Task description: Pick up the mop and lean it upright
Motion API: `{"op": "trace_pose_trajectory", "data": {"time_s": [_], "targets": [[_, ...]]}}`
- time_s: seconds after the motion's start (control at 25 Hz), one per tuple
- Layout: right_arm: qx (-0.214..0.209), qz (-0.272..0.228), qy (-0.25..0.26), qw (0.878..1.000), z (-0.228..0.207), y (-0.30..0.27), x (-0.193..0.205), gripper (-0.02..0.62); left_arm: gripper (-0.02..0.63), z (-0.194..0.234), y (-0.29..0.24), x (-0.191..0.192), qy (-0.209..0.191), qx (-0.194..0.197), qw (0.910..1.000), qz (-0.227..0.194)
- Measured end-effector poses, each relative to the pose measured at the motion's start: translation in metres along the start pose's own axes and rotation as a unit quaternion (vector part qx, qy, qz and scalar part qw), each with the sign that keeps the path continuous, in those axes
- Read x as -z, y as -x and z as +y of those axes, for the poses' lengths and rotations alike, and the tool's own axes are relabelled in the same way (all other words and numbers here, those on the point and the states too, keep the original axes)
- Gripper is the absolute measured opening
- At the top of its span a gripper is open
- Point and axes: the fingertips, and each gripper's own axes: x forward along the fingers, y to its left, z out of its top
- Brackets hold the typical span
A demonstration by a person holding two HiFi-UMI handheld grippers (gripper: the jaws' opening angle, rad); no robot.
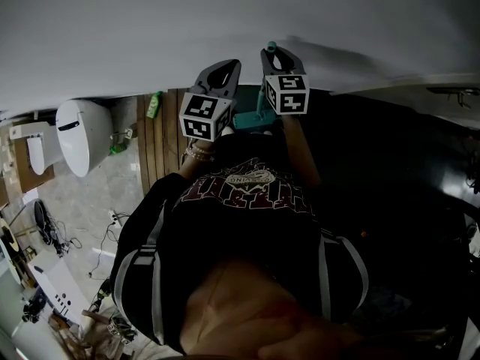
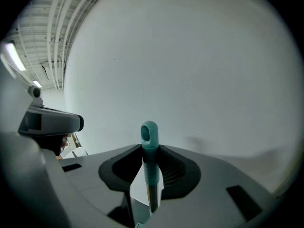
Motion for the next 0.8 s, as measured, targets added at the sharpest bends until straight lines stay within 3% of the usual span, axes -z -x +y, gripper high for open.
{"op": "trace_pose_trajectory", "data": {"time_s": [0.8], "targets": [[0.014,0.007,0.001,1.0,-0.016,-0.028,-0.005,0.112,0.04,0.01,0.007,0.0,0.002,-0.015,0.9999,-0.001]]}}
